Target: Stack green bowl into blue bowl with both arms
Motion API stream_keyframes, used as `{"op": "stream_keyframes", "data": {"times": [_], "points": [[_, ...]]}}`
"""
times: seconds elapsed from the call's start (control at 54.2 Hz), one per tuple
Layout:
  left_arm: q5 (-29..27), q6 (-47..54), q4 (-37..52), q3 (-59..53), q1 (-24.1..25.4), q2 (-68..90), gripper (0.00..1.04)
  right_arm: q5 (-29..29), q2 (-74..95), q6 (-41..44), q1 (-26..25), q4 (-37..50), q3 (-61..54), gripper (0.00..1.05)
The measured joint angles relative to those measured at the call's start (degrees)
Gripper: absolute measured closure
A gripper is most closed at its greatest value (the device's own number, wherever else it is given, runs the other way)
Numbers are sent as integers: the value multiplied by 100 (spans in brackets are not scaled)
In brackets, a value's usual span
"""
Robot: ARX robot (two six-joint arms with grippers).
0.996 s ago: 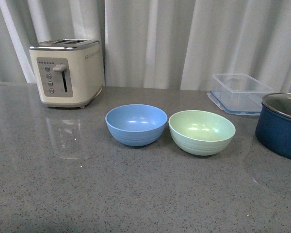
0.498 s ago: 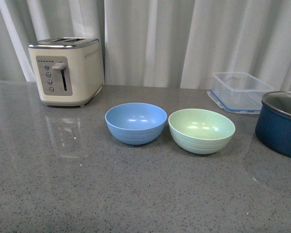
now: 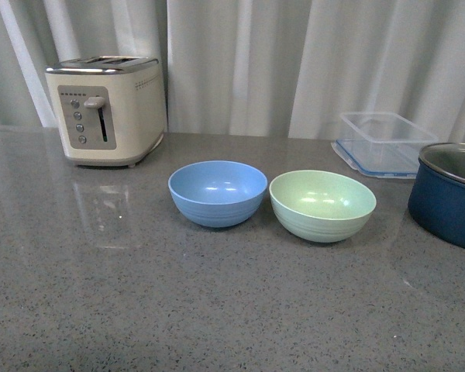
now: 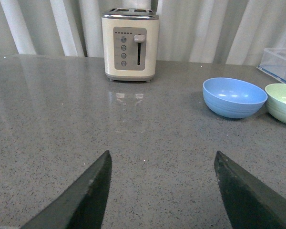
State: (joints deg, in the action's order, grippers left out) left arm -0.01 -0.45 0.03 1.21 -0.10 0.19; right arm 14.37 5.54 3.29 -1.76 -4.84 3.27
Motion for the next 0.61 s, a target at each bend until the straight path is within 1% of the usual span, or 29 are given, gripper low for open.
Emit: {"op": "stream_keyframes", "data": {"times": [0.074, 0.111, 0.166, 0.184, 0.221, 0.258, 0.332, 0.35, 0.498, 0.609], "points": [[0, 0, 0, 0, 0, 0, 27, 98, 409, -9, 162, 122, 269, 10], [-2, 0, 0, 0, 0, 2, 20, 101, 855, -74, 330, 337, 577, 10], [0, 2, 0, 0, 0, -2, 6, 168, 1744, -317, 643, 669, 1141, 10], [0, 13, 0, 0, 0, -2, 5, 160, 1976, -382, 726, 699, 1285, 10], [0, 13, 0, 0, 0, 0, 7, 138, 2603, -573, 957, 796, 1635, 10], [0, 13, 0, 0, 0, 0, 7, 120, 3268, -745, 1165, 811, 2009, 10], [0, 15, 0, 0, 0, 0, 7, -136, 4627, -999, 1467, 881, 2763, 10], [0, 15, 0, 0, 0, 0, 7, -302, 5027, -1045, 1528, 898, 2979, 10], [0, 15, 0, 0, 0, 0, 7, -988, 7630, -1519, 1576, 686, 4553, 10], [0, 15, 0, 0, 0, 0, 7, -1279, 8813, -1694, 1515, 468, 5388, 10]]}}
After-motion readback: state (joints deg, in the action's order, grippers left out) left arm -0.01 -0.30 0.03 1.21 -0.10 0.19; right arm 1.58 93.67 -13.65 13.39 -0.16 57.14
